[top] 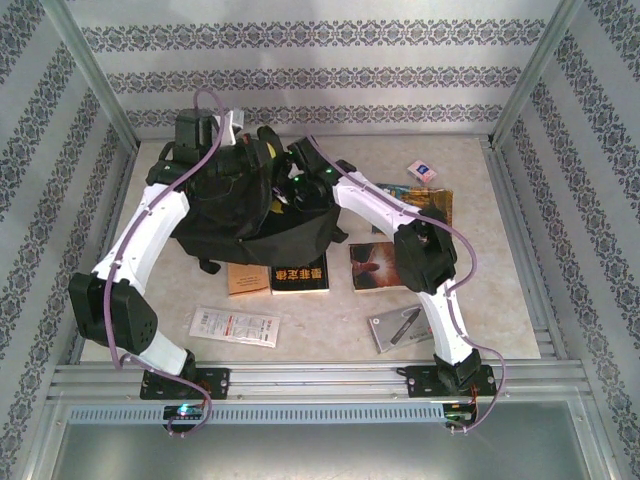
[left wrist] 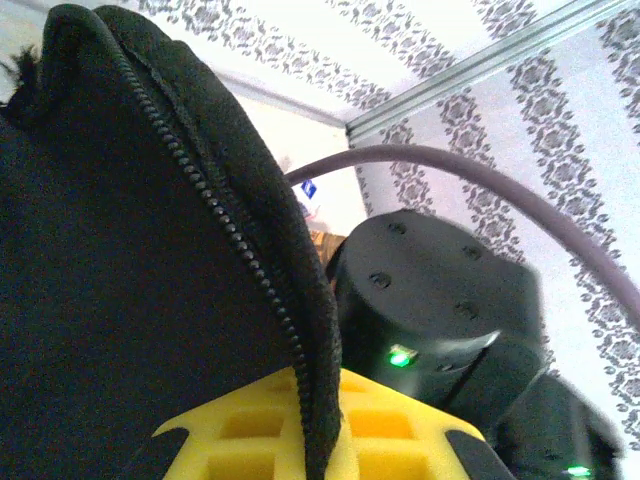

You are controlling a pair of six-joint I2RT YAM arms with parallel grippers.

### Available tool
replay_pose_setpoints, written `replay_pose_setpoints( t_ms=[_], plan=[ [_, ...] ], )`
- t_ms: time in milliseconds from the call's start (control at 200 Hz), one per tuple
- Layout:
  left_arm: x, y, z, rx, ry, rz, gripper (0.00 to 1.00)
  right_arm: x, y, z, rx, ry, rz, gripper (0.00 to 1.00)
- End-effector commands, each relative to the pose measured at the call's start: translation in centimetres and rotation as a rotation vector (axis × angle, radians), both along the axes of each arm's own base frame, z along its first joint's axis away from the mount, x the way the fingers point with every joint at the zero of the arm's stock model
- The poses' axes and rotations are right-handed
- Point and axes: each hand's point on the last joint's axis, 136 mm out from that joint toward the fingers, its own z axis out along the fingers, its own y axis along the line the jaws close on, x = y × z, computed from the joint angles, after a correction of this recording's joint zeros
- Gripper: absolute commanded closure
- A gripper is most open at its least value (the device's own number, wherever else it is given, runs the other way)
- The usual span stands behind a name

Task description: Pack the student bag

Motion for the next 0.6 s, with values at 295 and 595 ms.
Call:
replay_pose_setpoints(
  t_ms=[295,595],
  plan=[
    [0.0,2.2,2.9,0.028,-0.125,0.056,1.0,-0.1,0.4,6.9,0.16,-0.317,0.12,0.36],
    [0.5,1.7,-1.8,-0.028,-0.051,0.036,1.0,-6.5,-6.0,7.6,-0.04,-0.449,0.273,0.36]
  ],
)
